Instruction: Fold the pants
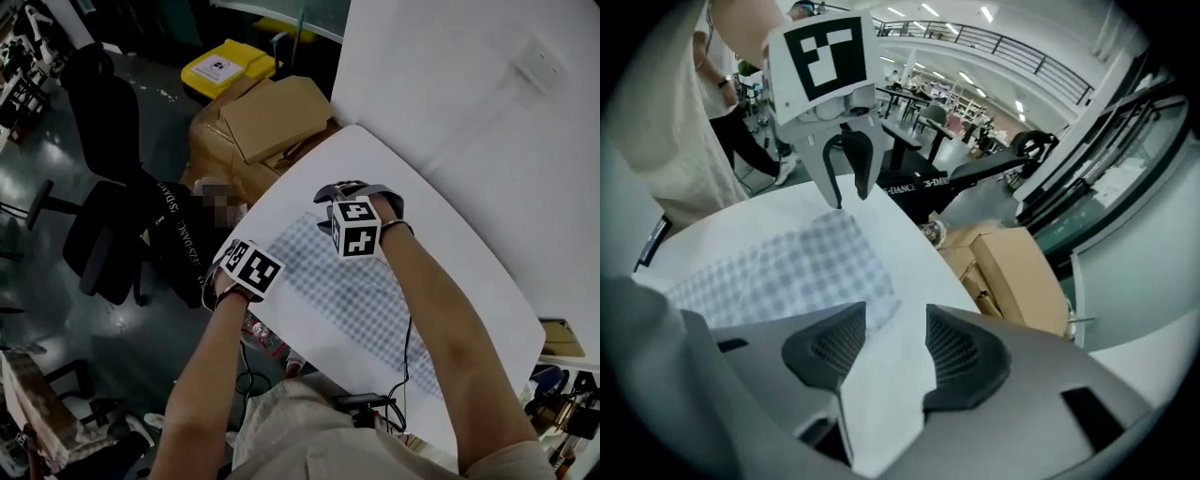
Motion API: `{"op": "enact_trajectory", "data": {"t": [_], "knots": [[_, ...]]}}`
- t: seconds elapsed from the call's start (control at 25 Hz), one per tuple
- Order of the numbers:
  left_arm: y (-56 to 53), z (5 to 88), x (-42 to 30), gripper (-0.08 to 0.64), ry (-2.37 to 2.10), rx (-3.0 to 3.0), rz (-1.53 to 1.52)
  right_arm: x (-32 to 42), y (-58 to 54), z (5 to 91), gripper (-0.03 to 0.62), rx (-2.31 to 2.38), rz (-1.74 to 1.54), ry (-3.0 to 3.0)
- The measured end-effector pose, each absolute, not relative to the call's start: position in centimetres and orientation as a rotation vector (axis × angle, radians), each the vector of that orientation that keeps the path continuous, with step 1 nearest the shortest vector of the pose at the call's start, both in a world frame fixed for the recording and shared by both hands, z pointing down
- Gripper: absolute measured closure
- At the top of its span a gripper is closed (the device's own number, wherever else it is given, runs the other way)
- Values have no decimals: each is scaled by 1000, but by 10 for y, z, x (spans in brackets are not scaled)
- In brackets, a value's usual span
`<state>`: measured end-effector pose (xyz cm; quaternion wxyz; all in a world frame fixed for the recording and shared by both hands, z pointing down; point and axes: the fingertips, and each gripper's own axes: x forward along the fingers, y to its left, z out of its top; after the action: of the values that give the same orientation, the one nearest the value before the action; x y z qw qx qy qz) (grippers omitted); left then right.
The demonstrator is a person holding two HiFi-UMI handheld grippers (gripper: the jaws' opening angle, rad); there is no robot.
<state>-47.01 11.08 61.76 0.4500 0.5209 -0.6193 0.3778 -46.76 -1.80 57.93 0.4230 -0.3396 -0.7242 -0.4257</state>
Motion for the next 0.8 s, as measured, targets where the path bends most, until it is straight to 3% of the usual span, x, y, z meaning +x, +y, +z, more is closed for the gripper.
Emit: {"op": "enact_trajectory", "data": {"t": [0.24,0.48,0.8], "knots": [[97,629,-460,385,-1531,1367,746,-473,-1,610,388,-1016,-1106,-1602],[104,653,-463,374,-1499,1348,749,-483,0,648,439,-1084,-1108,-1450],[103,656,-466,376,-1424,1430,842,-482,4,660,454,-1217,-993,-1313]]}}
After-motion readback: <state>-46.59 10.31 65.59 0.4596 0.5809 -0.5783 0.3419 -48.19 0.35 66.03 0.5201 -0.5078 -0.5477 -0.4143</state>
